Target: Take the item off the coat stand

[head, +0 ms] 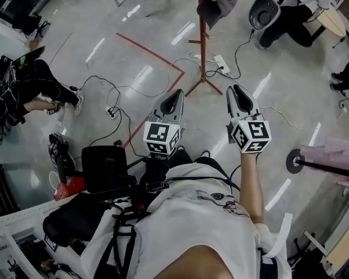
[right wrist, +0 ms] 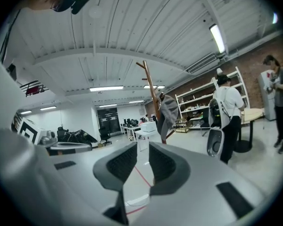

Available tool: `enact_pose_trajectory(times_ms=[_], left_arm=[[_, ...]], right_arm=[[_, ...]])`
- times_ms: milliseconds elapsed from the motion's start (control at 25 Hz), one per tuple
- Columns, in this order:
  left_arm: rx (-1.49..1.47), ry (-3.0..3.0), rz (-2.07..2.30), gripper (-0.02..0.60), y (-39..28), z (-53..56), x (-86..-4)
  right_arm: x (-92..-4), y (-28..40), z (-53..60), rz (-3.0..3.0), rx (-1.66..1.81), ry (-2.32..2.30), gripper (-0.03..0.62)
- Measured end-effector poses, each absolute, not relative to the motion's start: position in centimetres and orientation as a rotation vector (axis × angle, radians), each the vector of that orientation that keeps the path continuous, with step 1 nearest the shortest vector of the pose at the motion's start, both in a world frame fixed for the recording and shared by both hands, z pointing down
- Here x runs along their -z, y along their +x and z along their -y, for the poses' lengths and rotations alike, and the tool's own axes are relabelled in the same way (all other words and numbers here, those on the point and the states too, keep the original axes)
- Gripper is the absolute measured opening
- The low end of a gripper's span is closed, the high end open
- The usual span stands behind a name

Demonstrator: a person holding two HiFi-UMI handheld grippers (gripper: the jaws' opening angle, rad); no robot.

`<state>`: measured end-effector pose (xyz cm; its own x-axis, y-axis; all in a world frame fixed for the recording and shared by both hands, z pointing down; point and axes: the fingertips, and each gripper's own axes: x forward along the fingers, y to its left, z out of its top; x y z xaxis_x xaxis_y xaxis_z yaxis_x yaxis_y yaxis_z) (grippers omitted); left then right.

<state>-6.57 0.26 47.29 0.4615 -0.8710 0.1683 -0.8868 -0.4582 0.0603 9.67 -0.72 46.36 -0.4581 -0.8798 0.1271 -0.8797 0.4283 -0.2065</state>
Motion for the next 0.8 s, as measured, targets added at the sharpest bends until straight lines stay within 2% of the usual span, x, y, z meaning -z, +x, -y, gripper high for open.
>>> enact_pose_trajectory(times_ms=[200,440,800], left_arm=[[-0.204,2.529,1.552,0.005,-7.1,0.6,-48.7],[-0.182,2.539,1.517,0.005,-8.9,5.9,-49.4],[-0.145,2.616,1.385,0.005,-10.5,16.2,-48.0]], right_arm=[[-47.5,10.0,3.4,-2.652,0.461,-1.618,0.097],[-47.2,8.8,9.5,-2.623,0.479,-1.639,0.180],[-44.6,9.0,20.9,-2.510,0.439,-1.773,0.224]])
